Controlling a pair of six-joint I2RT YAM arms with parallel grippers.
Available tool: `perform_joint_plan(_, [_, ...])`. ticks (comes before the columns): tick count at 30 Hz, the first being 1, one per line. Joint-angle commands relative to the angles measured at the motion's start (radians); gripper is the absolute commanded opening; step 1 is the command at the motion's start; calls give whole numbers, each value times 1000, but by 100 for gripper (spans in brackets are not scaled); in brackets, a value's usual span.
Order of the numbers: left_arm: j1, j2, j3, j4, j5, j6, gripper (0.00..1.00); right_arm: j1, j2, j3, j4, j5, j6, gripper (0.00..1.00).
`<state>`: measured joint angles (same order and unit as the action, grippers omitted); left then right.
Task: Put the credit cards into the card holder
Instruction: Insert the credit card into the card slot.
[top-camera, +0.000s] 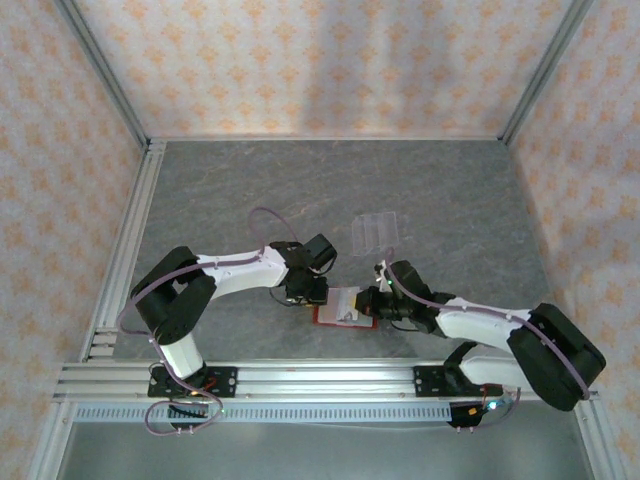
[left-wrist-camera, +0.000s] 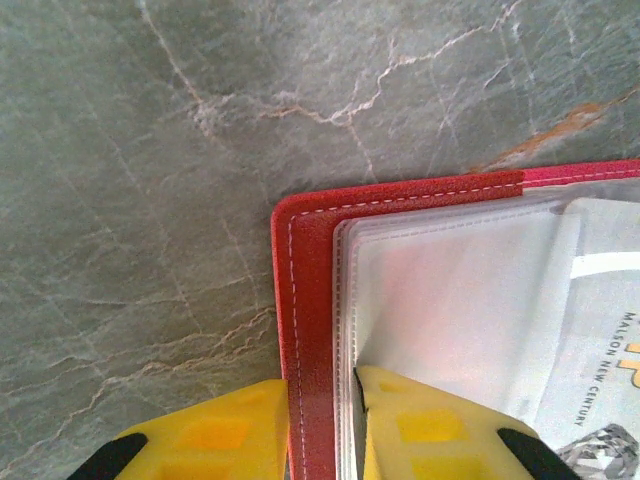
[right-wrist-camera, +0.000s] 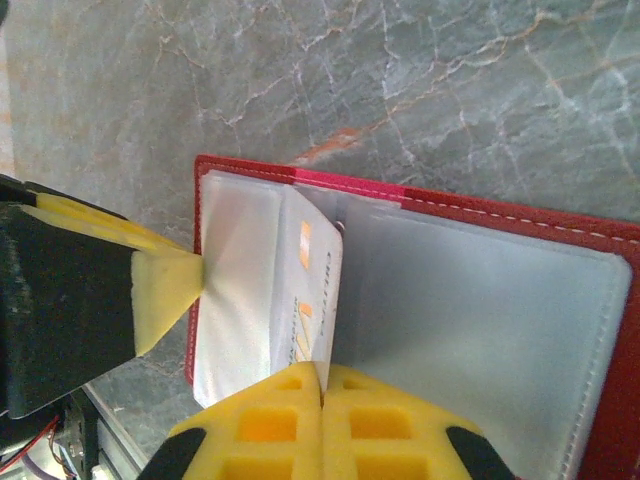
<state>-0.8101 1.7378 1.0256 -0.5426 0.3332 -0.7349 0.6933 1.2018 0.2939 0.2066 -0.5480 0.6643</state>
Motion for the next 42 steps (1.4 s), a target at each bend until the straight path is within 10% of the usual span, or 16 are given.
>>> perform_joint_plan(1, [-3, 23, -24, -76, -32, -6, 24, 6, 29, 2, -67, -11, -28, 0])
perform_joint_plan(42, [-5, -9, -69, -51, -10, -30, 24, 77, 219, 67, 95, 10, 50, 0])
